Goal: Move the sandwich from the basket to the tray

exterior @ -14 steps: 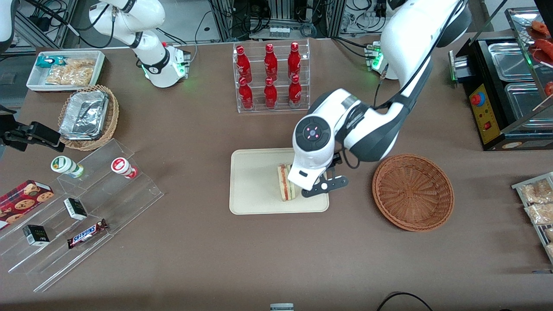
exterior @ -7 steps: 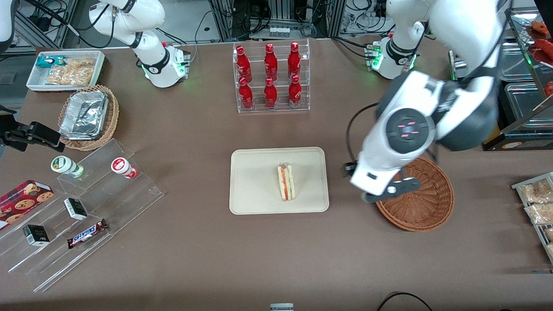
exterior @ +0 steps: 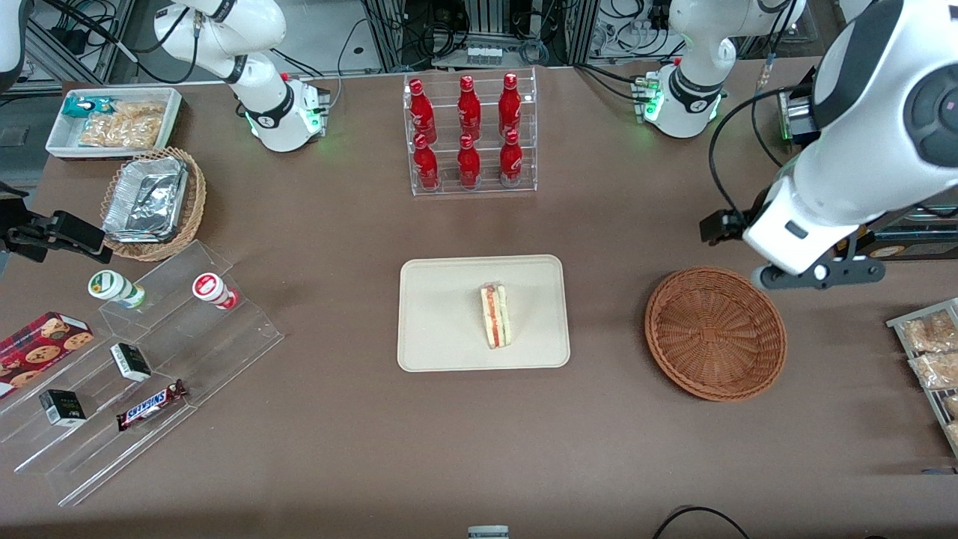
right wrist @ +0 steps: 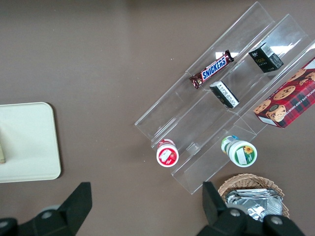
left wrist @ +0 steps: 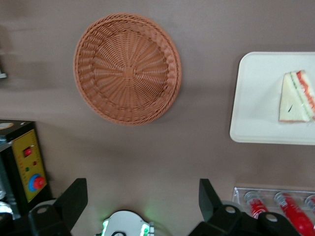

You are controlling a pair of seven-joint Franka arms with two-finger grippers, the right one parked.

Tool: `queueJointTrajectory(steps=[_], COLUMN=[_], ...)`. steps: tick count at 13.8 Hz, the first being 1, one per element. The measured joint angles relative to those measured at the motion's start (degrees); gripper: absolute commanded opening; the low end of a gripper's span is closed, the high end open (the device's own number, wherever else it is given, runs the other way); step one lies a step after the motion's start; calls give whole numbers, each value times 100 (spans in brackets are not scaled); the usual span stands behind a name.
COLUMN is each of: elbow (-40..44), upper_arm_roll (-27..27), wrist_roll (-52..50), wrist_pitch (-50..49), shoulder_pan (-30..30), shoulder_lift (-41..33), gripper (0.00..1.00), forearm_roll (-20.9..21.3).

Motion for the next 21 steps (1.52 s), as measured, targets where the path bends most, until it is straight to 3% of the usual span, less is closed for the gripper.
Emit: queueJointTrajectory(steps=[3, 7, 21], elbow=[-543, -1546, -1768], upper_arm_roll=[144, 775, 1118], wrist_roll=[-32, 28, 788], wrist_pitch=[-8, 300, 390], shoulder_pan=[-100, -96, -74], shoulder_lift=[-632, -1391, -1614], gripper=[100, 100, 100], forearm_roll=[2, -275, -365])
